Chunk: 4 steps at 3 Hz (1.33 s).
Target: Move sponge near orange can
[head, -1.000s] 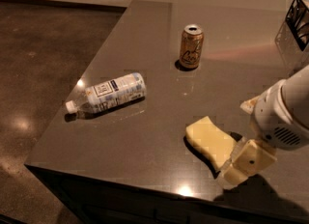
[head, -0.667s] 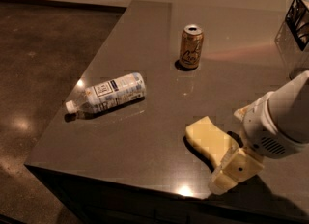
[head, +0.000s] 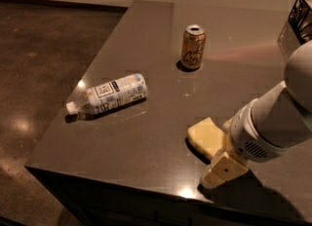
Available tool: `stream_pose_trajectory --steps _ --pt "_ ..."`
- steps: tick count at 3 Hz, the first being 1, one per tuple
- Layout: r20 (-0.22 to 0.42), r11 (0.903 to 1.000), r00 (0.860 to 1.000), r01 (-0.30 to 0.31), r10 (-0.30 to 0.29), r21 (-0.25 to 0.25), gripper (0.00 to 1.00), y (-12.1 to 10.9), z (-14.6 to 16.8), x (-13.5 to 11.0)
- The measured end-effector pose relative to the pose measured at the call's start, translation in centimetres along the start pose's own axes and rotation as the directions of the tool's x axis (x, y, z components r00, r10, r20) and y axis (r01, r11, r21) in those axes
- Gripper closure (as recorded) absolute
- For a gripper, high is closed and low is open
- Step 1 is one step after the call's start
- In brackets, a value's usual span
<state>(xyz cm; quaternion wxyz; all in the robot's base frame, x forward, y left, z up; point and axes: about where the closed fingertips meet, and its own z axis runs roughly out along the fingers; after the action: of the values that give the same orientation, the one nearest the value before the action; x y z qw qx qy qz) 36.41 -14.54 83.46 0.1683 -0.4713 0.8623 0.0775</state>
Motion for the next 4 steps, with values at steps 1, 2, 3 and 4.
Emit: stream_pose_trajectory --steps 1,2,3,4 --pt "-0.015 0.9999 1.000 -0.015 0.015 0.000 0.42 -0.5 0.3 -0.4" --pt "-0.039 0.9993 0.999 -0.030 0.031 0.023 0.65 -1.7 -0.6 -1.7" --pt "-0.055 0.9969 0.997 -0.054 0.057 0.058 0.87 -3.9 -2.0 -4.3" --pt "-0.069 0.9921 0.994 -0.083 0.089 0.095 1.00 -6.6 -2.8 -7.2"
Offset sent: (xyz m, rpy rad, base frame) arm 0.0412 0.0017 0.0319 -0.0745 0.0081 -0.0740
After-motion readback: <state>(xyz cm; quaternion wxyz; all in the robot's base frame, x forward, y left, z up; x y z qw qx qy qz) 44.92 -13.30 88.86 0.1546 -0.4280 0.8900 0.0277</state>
